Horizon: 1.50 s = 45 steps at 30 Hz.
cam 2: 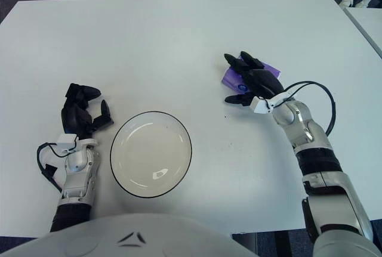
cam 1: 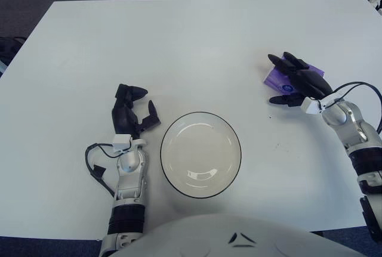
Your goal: Put the tissue paper into the plate.
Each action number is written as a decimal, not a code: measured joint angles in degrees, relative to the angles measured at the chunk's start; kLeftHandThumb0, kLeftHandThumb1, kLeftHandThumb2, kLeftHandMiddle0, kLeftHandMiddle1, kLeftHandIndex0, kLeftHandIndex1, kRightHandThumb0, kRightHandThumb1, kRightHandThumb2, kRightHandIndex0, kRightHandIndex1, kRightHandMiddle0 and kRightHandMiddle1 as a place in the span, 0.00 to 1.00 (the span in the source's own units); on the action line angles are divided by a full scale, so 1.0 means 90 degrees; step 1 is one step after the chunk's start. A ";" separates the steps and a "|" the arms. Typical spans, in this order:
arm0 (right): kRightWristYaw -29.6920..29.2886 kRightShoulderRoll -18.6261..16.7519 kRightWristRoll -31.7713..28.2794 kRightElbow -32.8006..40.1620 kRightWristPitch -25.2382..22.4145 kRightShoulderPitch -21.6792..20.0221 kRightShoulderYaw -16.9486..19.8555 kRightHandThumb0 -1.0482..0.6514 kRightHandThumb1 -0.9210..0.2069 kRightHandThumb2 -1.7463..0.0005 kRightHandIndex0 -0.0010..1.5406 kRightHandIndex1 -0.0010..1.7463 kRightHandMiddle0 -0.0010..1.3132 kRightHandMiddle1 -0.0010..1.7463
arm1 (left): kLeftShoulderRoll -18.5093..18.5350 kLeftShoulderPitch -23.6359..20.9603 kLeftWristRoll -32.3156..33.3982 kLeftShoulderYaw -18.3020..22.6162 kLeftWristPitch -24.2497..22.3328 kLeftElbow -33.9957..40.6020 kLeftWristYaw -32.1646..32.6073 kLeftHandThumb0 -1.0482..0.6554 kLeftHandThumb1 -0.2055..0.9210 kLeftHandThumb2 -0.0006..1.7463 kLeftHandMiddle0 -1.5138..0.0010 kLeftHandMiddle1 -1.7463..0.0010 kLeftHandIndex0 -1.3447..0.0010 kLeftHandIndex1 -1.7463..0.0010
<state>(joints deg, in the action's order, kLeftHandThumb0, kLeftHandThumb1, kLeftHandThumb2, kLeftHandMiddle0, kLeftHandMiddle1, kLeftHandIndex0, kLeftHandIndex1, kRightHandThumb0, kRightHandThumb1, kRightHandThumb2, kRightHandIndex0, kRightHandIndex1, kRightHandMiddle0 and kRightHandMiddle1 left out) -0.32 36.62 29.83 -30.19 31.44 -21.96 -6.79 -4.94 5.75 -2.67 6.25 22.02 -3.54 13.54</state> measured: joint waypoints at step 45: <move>-0.2620 -0.0979 -0.0919 -0.1814 0.0664 -0.0440 0.0116 0.61 0.79 0.08 0.57 0.93 0.45 1.00 | -0.0005 0.0179 0.0133 0.0152 0.0095 0.0016 -0.0029 0.61 0.36 0.82 0.54 0.07 0.61 0.00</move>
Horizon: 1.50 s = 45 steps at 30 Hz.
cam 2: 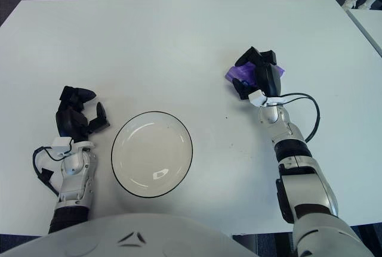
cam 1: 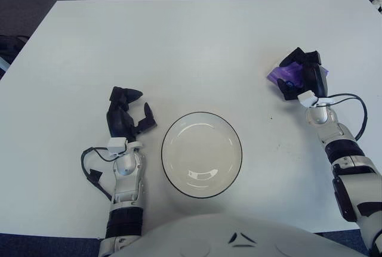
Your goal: Put the tissue paper into the plate.
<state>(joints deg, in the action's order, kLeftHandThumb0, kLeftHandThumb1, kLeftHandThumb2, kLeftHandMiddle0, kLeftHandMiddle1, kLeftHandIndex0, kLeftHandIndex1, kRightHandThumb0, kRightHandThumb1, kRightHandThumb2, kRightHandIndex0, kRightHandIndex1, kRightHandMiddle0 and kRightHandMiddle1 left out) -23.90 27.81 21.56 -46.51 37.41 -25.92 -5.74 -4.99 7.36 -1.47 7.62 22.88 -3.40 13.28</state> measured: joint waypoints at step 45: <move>0.1880 -0.1286 -0.2233 0.3084 0.0317 0.1701 0.0902 0.61 0.77 0.07 0.52 0.99 0.44 1.00 | -0.0013 0.0041 0.0082 0.0039 0.0001 -0.0006 -0.0108 0.61 0.35 0.84 0.54 0.03 0.63 0.00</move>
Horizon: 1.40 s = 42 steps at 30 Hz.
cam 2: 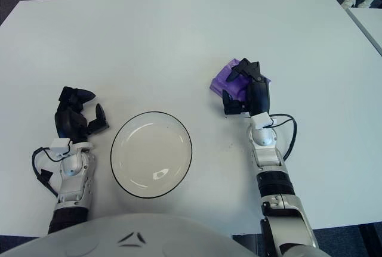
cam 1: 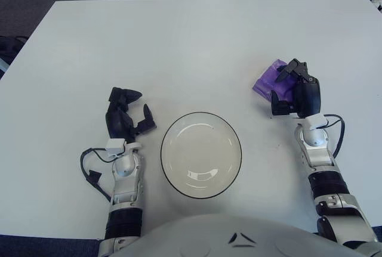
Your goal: Put the tissue paper into the plate.
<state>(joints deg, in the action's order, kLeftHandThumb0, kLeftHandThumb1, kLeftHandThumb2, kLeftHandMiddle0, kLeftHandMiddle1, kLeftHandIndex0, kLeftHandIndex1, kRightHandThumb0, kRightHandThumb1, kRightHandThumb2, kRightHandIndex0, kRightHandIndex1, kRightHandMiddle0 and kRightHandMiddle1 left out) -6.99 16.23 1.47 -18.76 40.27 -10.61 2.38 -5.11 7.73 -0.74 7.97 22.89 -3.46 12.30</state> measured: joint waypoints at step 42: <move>0.1293 -0.0704 -0.1402 0.0954 0.0542 -0.0067 0.0739 0.62 0.90 0.00 0.58 0.94 0.58 1.00 | -0.0032 0.0002 -0.0107 -0.0001 -0.0053 0.0026 0.0066 0.61 0.34 0.83 0.52 0.06 0.61 0.00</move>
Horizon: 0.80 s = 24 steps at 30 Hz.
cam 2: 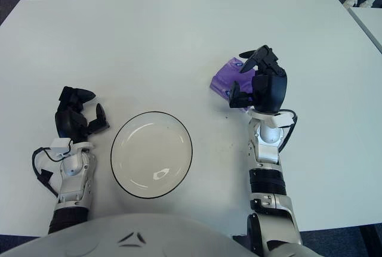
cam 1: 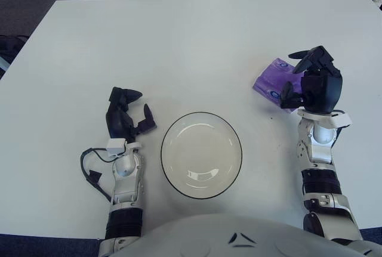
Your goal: Put the tissue paper into the plate.
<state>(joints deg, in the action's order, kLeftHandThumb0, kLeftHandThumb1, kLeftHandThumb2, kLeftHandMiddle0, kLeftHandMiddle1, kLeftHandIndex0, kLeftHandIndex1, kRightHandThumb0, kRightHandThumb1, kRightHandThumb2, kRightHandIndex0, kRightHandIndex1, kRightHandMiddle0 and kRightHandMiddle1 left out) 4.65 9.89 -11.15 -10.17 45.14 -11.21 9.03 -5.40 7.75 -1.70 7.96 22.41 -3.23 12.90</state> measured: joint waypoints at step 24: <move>0.0267 -0.0069 -0.0037 -0.0023 0.0080 -0.0007 0.0139 0.62 0.91 0.00 0.58 0.94 0.59 1.00 | -0.0048 0.0021 -0.0061 -0.0009 -0.0056 0.0034 0.0002 0.61 0.36 0.83 0.54 0.04 0.63 0.00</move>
<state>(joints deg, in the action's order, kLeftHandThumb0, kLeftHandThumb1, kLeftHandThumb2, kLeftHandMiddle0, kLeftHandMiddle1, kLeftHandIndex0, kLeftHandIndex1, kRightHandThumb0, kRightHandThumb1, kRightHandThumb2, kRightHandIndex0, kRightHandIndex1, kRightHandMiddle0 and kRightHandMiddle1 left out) 7.05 9.27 -11.49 -10.38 45.86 -11.27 10.28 -5.83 7.93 -2.24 7.88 21.90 -2.92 12.92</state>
